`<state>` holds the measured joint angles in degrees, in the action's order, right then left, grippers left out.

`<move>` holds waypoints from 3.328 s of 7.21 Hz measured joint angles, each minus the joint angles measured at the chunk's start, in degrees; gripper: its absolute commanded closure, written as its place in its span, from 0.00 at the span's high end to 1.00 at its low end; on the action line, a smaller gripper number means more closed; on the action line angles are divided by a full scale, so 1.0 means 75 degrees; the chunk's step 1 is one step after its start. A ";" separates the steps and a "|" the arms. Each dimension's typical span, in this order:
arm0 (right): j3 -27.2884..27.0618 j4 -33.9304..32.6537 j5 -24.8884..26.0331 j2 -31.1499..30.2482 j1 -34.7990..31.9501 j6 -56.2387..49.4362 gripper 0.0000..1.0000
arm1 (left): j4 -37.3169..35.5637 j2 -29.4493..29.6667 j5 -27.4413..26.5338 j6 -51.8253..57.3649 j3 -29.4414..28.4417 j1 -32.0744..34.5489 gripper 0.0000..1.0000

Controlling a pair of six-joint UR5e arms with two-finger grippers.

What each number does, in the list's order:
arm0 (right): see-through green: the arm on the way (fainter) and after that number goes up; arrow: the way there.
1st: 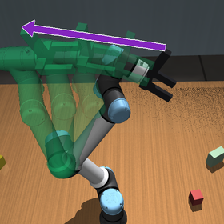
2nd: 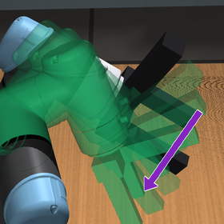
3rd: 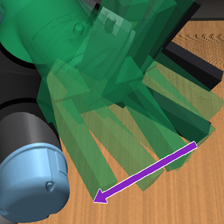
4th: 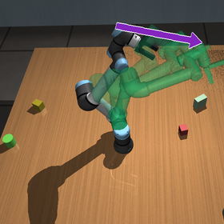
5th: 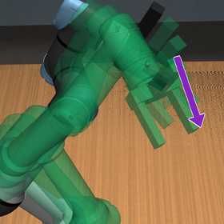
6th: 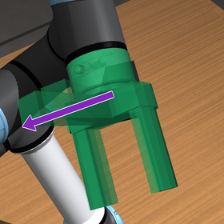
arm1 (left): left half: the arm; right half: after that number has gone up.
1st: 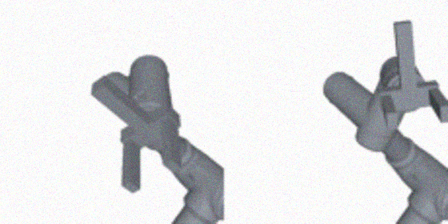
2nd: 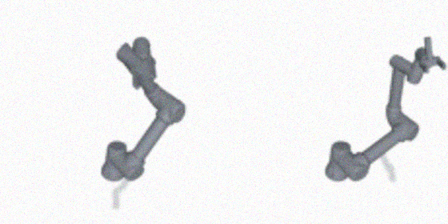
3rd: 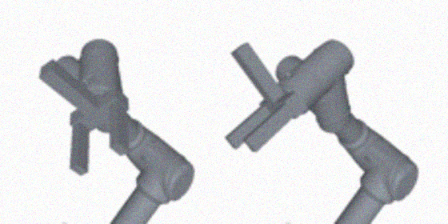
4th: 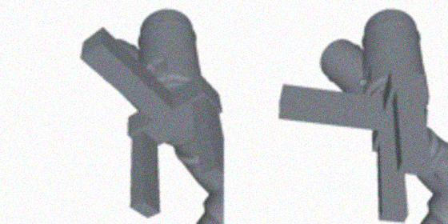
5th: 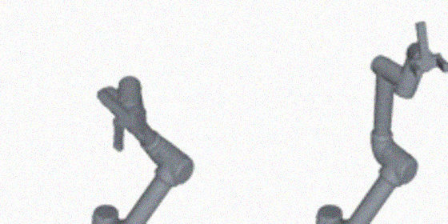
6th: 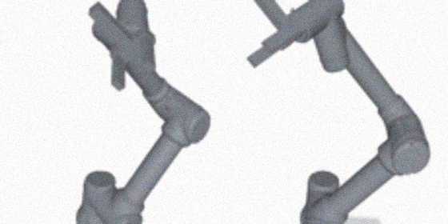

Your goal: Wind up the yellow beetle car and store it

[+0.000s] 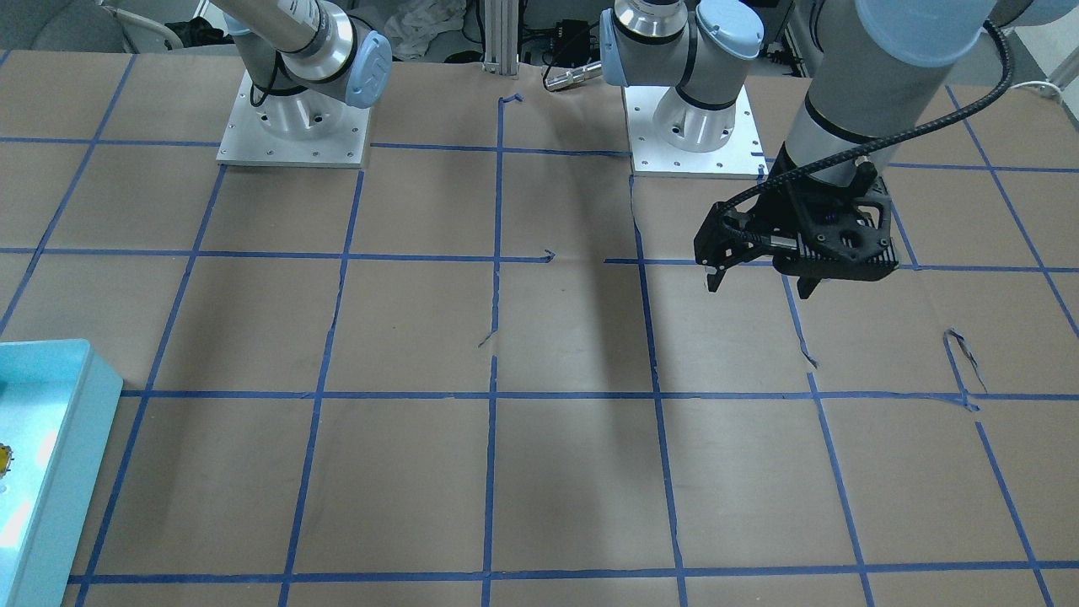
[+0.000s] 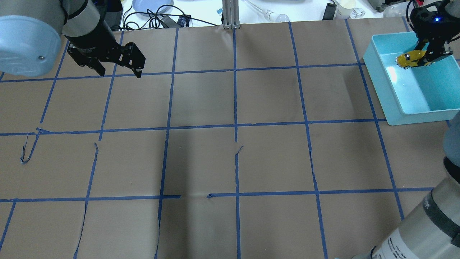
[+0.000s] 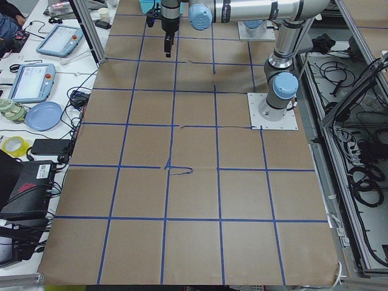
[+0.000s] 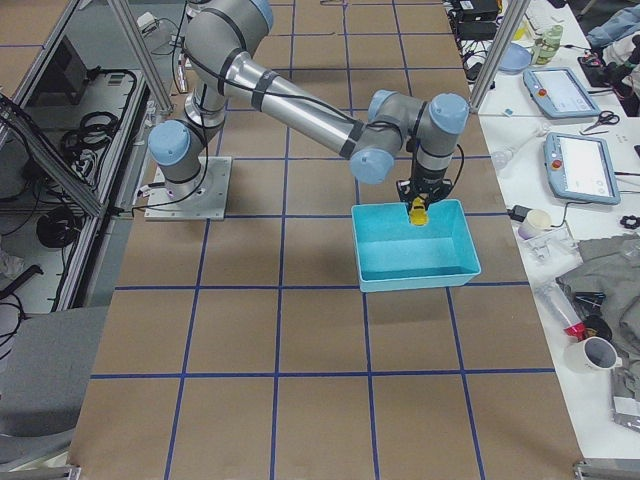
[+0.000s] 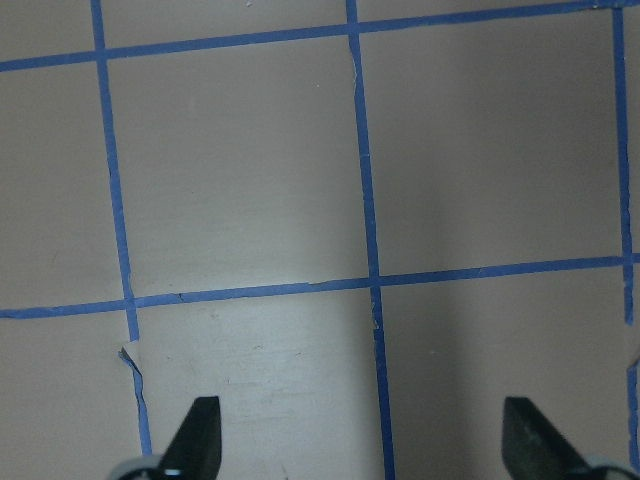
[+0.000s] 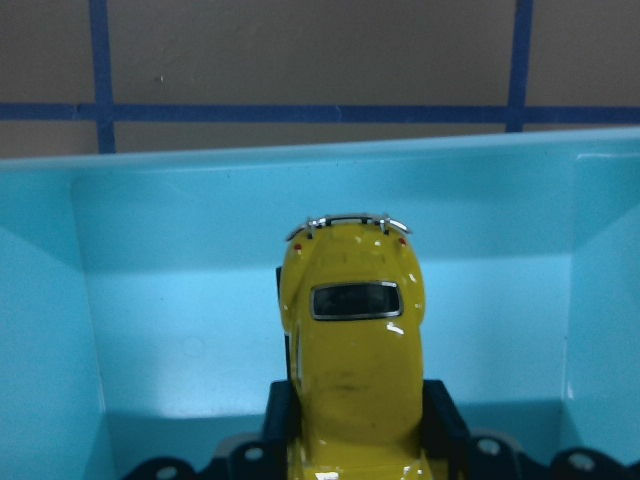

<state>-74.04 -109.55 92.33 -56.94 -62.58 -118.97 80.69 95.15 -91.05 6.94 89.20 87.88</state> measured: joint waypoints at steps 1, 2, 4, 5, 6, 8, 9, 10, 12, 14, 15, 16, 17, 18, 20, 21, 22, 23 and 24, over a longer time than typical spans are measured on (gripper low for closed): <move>-0.0098 -0.0155 0.0023 0.0181 0.0111 -0.0135 0.00 | -0.0004 0.0002 0.0000 0.0000 0.0000 -0.0005 1.00; -0.0252 -0.0388 0.0065 0.0309 0.0218 -0.0308 0.00 | -0.0001 0.0004 -0.0003 0.0000 -0.0001 -0.0012 1.00; -0.0487 -0.0923 0.0003 0.0592 0.0406 -0.0776 0.50 | 0.0002 0.0004 -0.0006 0.0000 -0.0002 -0.0015 1.00; -0.0610 -0.1022 -0.0062 0.0645 0.0443 -0.0854 0.96 | 0.0000 0.0004 -0.0009 0.0000 -0.0002 -0.0018 1.00; -0.0726 -0.1079 -0.0129 0.0633 0.0459 -0.0853 0.98 | -0.0003 0.0004 -0.0011 0.0000 -0.0006 -0.0020 1.00; -0.0778 -0.0960 -0.0204 0.0244 0.0463 -0.0487 1.00 | -0.0004 0.0004 -0.0012 0.0000 -0.0010 -0.0033 1.00; -0.0782 -0.0528 -0.0368 -0.0235 0.0435 0.0124 1.00 | 0.0001 0.0002 -0.0011 0.0000 -0.0014 -0.0045 1.00; -0.0785 0.0043 -0.0613 -0.0777 0.0326 0.0905 1.00 | 0.0006 -0.0003 -0.0012 0.0000 -0.0016 -0.0058 1.00; -0.0797 0.0799 -0.0785 -0.1599 -0.0498 0.2903 1.00 | 0.0010 -0.0007 -0.0011 0.0000 -0.0012 -0.0066 1.00; -0.0815 0.0990 -0.0722 -0.2068 -0.2102 0.5577 1.00 | 0.0010 -0.0008 -0.0012 0.0000 -0.0013 -0.0068 1.00; -0.0815 0.0992 -0.0705 -0.2153 -0.2829 0.7108 1.00 | 0.0008 -0.0012 -0.0012 0.0000 -0.0017 -0.0075 1.00; -0.0823 0.1017 -0.0709 -0.2236 -0.3342 0.8696 1.00 | 0.0000 -0.0015 -0.0012 0.0003 -0.0021 -0.0084 1.00; -0.0816 0.1093 -0.0716 -0.2386 -0.3609 1.0124 1.00 | -0.0013 -0.0018 -0.0012 0.0008 -0.0021 -0.0088 1.00; -0.0821 0.1269 -0.0699 -0.2576 -0.3717 1.1506 1.00 | -0.0027 -0.0019 -0.0012 0.0010 -0.0022 -0.0091 1.00; -0.0944 0.1628 -0.0533 -0.2998 -0.3861 1.3554 1.00 | -0.0038 -0.0022 -0.0012 0.0011 -0.0015 -0.0092 1.00; -0.1005 0.1657 -0.0488 -0.3172 -0.3886 1.4275 1.00 | -0.0040 -0.0024 -0.0012 0.0012 -0.0012 -0.0092 1.00; -0.1056 0.1631 -0.0419 -0.3281 -0.3878 1.4725 1.00 | -0.0044 -0.0022 -0.0009 0.0012 -0.0013 -0.0092 1.00; -0.1079 0.1607 -0.0382 -0.3342 -0.3869 1.4954 1.00 | -0.0053 -0.0020 -0.0005 0.0012 -0.0015 -0.0092 1.00; -0.1089 0.1598 -0.0402 -0.3365 -0.3869 1.5081 1.00 | -0.0057 -0.0020 -0.0002 0.0012 -0.0014 -0.0092 1.00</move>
